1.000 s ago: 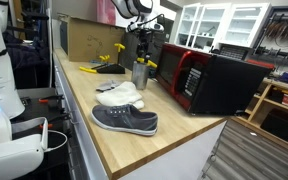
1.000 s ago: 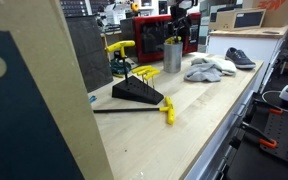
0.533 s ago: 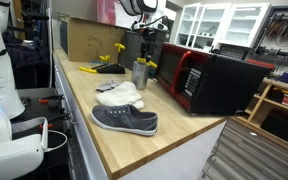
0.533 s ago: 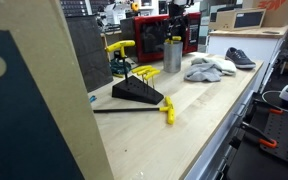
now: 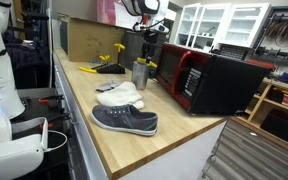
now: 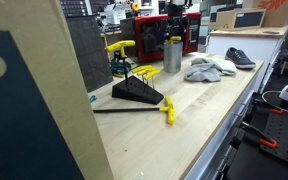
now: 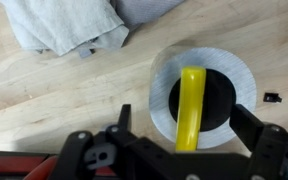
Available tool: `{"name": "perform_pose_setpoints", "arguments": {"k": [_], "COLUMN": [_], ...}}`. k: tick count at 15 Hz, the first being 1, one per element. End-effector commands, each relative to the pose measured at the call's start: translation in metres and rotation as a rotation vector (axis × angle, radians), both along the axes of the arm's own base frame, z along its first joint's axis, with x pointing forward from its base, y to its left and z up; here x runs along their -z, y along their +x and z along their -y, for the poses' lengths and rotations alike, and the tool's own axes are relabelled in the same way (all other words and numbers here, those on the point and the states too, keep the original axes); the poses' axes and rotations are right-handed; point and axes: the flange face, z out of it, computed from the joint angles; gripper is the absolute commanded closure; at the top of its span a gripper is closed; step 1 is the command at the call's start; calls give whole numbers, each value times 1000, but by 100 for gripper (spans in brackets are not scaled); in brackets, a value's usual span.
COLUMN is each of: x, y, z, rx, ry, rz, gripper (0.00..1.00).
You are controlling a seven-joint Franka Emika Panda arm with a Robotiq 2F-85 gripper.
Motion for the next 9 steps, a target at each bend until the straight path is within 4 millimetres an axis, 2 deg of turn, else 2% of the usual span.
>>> {"name": "perform_pose_setpoints", "arguments": {"k": [1, 4, 5, 6, 8, 9], "x": [5, 6, 7, 7, 4, 2], "y": [3, 5, 5, 6, 8, 8], "z": [9, 17, 18, 19, 18, 17], "rx": [53, 76, 83, 86, 92, 91], "ry": [29, 41, 44, 47, 59, 63], "rz": [9, 22, 27, 33, 47, 55], "gripper": [0, 1, 26, 26, 38, 48]}}
